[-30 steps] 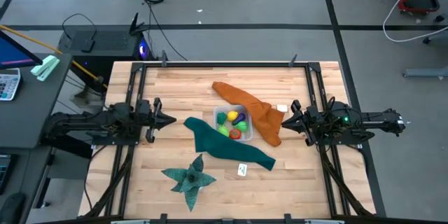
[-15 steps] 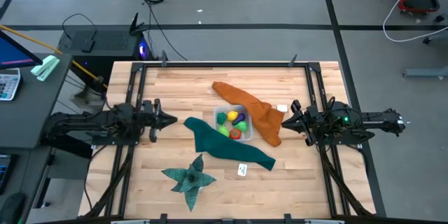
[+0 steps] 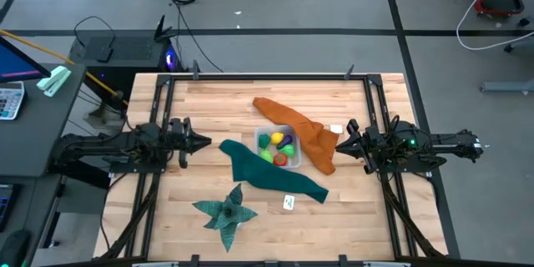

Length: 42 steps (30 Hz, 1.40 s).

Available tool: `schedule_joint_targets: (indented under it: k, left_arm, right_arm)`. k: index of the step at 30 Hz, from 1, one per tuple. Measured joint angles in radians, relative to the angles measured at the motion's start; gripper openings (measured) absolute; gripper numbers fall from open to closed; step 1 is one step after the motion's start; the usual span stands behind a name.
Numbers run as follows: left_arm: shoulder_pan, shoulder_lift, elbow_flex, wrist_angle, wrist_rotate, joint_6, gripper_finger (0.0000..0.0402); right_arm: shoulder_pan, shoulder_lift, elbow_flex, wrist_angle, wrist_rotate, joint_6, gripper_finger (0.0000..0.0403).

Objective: Pick and placing Produce into tupperware
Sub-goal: Return to Home Position

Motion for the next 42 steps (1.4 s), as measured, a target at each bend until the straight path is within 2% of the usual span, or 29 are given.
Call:
schedule_joint_targets:
  k: [12, 19, 30, 38, 42]
  left_arm:
    - [0.001, 0.000, 0.000, 0.000, -0.005, 0.309, 0.0053]
    - [0.001, 0.000, 0.000, 0.000, -0.005, 0.303, 0.0059]
    - [0.001, 0.000, 0.000, 0.000, -0.005, 0.307, 0.0048]
    - [0.001, 0.000, 0.000, 0.000, -0.005, 0.307, 0.0058]
    - [0.001, 0.000, 0.000, -0.001, -0.005, 0.307, 0.0058]
  right_arm:
    - [0.000, 0.000, 0.000, 0.000, 0.000, 0.000, 0.0000]
    - [0.000, 0.000, 0.000, 0.000, 0.000, 0.000, 0.0000]
    - [0.000, 0.000, 0.000, 0.000, 0.000, 0.000, 0.0000]
    - [0.000, 0.000, 0.000, 0.000, 0.000, -0.005, 0.0000]
    - [0.000, 0.000, 0.000, -0.023, 0.019, -0.163, 0.0000]
